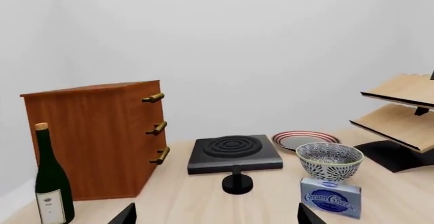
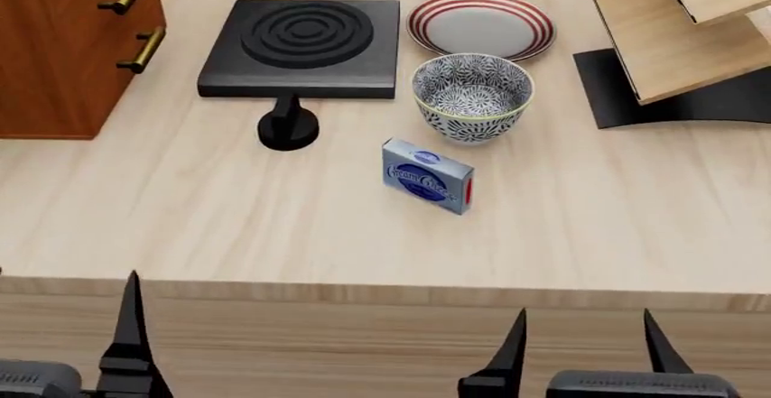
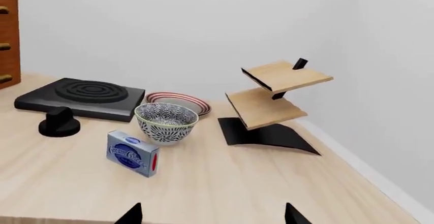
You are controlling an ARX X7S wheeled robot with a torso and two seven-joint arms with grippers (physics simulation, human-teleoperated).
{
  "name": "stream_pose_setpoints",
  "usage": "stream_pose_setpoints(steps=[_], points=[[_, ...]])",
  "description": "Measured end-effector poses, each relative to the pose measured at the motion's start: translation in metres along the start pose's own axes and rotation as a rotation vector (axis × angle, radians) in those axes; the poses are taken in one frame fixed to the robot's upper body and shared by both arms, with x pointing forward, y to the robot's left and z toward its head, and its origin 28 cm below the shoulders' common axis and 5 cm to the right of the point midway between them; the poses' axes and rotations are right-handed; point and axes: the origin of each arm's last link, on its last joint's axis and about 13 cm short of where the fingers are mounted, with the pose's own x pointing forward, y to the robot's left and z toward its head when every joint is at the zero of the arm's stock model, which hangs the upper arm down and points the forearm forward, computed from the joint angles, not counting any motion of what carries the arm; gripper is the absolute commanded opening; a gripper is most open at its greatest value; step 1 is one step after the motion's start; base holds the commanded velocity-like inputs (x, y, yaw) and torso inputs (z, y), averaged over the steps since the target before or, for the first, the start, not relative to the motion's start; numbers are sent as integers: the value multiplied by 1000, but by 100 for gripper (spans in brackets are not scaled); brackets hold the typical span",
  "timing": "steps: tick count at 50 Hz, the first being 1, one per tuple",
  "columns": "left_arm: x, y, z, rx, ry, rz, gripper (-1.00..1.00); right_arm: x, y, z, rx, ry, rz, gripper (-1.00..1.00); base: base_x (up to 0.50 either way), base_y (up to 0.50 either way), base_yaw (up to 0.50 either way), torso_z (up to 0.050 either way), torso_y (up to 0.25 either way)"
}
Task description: Pick up the cream cheese and put it in the bowl.
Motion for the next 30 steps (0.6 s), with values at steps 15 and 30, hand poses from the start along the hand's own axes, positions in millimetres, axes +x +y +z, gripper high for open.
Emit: stream_pose_setpoints(steps=[15, 30], points=[[-1, 1, 6, -9, -13, 7, 100, -2, 0, 2, -1, -18, 26, 100, 32, 0, 0, 0, 0], [-1, 1, 8, -21, -20, 1, 100, -3, 0, 2, -5, -30, 49, 100, 334, 0, 0, 0, 0]])
